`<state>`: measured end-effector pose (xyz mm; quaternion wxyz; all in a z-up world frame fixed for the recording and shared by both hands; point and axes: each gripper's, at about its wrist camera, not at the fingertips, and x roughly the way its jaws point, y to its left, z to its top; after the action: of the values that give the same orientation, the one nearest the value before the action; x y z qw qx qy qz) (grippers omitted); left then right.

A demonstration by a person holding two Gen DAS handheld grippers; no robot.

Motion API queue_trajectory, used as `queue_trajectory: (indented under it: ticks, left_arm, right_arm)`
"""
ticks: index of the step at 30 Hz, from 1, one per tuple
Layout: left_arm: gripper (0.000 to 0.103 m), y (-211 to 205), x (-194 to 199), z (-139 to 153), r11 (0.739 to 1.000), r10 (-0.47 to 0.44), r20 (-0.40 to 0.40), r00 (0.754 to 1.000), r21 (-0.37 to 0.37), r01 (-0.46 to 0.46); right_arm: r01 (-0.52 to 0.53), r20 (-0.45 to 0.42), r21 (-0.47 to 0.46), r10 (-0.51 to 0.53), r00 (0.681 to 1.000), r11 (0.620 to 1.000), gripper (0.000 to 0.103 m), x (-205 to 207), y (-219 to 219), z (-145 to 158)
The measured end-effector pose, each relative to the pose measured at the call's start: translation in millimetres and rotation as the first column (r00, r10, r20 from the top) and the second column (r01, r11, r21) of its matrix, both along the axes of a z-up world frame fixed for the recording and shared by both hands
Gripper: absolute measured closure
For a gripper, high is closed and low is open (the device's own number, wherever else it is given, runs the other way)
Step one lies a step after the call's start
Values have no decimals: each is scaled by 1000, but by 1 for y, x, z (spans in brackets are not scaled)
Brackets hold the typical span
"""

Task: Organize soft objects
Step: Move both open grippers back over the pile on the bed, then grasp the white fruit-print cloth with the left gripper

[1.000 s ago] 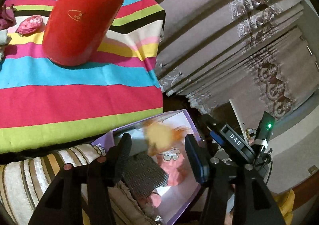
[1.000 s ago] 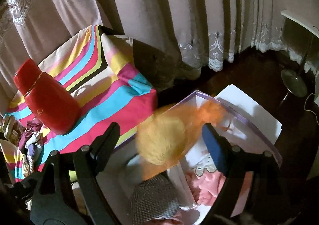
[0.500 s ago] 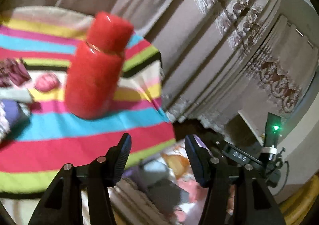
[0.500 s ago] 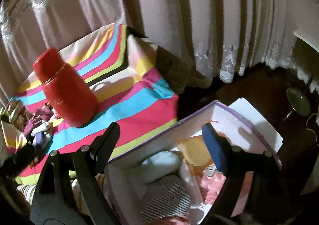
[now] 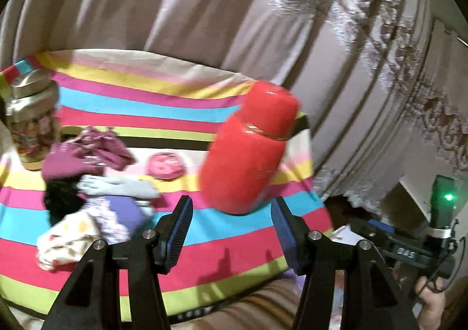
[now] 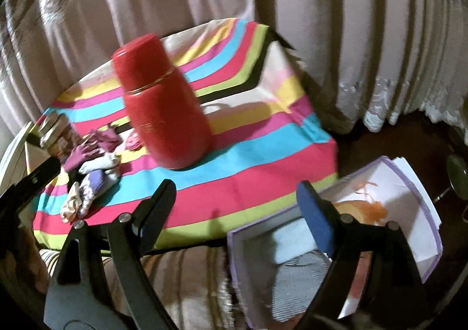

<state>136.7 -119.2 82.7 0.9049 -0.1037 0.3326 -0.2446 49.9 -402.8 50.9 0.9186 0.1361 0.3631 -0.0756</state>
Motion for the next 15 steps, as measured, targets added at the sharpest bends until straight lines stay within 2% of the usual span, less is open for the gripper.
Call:
queue_trajectory:
  ticks: [8, 13, 15]
  left_arm:
    - [46, 61, 19, -22, 995, 38, -79, 996, 92, -31]
    - [46, 73, 22, -35, 974, 58, -89, 994, 222, -37]
    - [43, 75, 24, -42, 964, 48, -110, 993, 267, -17]
  right_arm:
    - [-120, -14, -30, 119, 993, 992, 17, 20, 50, 1]
    - [-178, -26, -40, 177, 984, 983, 17, 32, 76, 3]
    - [-202, -28, -50, 201, 979, 978, 17, 35, 86, 4]
